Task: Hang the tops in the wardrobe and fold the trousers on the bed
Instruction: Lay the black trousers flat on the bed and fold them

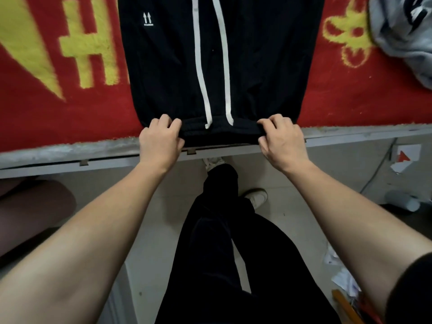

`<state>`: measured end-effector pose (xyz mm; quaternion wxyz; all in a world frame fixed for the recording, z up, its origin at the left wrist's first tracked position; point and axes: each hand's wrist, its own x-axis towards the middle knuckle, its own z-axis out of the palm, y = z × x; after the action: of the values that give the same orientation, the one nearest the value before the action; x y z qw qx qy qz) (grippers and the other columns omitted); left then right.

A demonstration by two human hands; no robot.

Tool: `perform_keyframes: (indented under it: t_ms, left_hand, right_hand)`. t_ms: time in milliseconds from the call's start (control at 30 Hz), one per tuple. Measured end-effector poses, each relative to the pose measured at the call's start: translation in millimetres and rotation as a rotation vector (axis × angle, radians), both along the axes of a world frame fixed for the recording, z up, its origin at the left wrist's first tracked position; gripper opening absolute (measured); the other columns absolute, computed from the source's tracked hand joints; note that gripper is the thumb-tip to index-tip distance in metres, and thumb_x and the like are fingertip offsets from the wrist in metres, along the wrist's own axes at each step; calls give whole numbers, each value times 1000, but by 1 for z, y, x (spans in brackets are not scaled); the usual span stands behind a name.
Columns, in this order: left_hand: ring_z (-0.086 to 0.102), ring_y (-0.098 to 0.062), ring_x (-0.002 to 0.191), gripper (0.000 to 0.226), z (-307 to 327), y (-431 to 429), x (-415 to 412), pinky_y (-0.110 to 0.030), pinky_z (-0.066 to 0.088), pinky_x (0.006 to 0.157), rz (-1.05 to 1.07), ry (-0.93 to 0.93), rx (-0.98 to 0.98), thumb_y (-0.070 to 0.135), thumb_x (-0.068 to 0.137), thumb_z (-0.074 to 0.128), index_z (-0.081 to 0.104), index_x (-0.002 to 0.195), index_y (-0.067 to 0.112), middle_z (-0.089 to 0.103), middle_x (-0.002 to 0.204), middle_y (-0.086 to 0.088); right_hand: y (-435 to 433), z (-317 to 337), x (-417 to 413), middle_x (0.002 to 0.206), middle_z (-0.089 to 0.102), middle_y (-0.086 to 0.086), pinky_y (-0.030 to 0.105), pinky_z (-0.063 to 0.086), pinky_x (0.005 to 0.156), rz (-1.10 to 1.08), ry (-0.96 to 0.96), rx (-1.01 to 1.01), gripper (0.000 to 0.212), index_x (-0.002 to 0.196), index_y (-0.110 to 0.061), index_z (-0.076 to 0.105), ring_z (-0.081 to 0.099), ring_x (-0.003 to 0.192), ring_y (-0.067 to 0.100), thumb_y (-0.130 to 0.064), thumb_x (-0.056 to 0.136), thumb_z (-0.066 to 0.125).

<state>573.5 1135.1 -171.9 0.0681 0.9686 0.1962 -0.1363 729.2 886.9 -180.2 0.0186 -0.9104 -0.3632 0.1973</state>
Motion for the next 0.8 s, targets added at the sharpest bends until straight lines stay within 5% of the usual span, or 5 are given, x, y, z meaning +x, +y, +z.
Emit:
perform_keyframes:
  t_ms: [133,300,467,600,800]
  left_hand:
    - [54,-36,79,23,8,-9,-19,-36,34,54,-54,61,-7,11,71,70,61,91,5,56,88,-16]
    - [42,-32,113,37,4,-18,-1,-39,40,78,-1,413,-71,14,85,62,52,120,15,50,116,-9]
    - [38,-32,116,37,6,-20,19,-43,40,88,121,576,-163,38,87,55,54,113,12,47,121,-10]
    - [47,-29,103,22,18,-10,42,-41,45,81,305,357,-331,27,89,51,61,102,14,57,107,-8]
    - [51,-18,93,12,35,-37,110,-32,37,70,327,105,-503,19,90,51,61,97,17,56,98,2]
  right_hand:
    - [-18,4,-20,107,54,15,46,41,75,50,15,-53,36,124,-10,60,50,98,36,-23,91,59]
    - [5,4,-4,124,50,11,42,41,93,112,230,-345,51,138,-20,47,43,118,32,-33,90,56]
    - [26,12,37,118,64,2,39,47,96,-200,625,-341,37,124,-28,62,52,117,27,-37,89,53]
    - [26,25,76,104,65,-5,29,45,90,-501,605,-154,31,119,-28,66,61,110,22,-28,90,54]
    - [34,30,137,125,61,6,32,41,98,-785,462,34,40,132,-22,56,56,117,26,-24,92,54]
